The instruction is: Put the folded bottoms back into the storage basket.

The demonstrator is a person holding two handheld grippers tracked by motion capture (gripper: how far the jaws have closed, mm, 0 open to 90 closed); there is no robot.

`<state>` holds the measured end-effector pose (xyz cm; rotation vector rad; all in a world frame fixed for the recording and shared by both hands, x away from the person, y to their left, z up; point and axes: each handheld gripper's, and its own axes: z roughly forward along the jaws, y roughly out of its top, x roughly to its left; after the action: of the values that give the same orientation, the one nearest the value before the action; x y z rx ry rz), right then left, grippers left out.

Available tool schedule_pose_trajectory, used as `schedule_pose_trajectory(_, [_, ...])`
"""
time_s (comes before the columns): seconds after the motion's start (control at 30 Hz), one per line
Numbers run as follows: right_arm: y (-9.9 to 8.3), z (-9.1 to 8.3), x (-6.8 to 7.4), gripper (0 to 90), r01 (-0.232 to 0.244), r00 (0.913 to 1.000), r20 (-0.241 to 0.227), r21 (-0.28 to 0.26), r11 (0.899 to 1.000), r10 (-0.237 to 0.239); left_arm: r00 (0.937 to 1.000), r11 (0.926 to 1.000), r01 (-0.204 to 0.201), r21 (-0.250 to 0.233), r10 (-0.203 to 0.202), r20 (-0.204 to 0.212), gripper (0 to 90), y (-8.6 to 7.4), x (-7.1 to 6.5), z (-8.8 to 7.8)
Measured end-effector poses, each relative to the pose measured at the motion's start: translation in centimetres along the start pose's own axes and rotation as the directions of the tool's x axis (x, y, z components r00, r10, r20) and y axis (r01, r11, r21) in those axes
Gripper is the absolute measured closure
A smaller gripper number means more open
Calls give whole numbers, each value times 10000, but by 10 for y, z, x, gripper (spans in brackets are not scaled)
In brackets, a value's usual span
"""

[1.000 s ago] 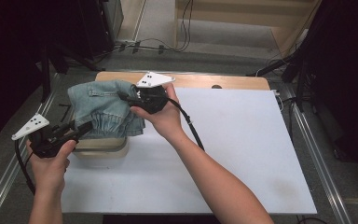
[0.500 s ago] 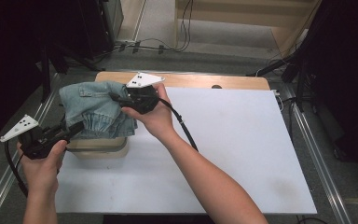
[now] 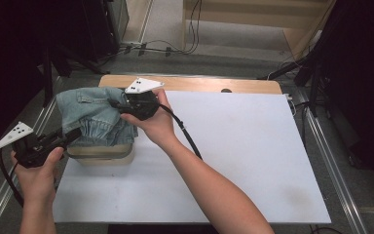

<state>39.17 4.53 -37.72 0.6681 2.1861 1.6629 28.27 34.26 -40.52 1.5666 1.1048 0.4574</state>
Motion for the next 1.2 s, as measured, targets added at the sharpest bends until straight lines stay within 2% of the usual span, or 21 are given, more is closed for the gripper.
schedule_pose_trajectory(0.43, [-9, 14, 2, 566, -104, 9999, -114, 178, 9998, 106, 9995, 9999, 172, 15, -171, -279, 558, -4, 10, -3])
schedule_pose_trajectory(0.67, [-14, 19, 0, 565, -128, 9999, -59, 415, 9991, 131, 9990, 9993, 327, 187, -322, -299, 558, -9, 13, 2])
schedule_pose_trajectory(1.2, [-26, 27, -4, 557, -31, 10000, -28, 796, 9968, 33, 9983, 9978, 385, 538, -361, -454, 557, -16, 18, 11])
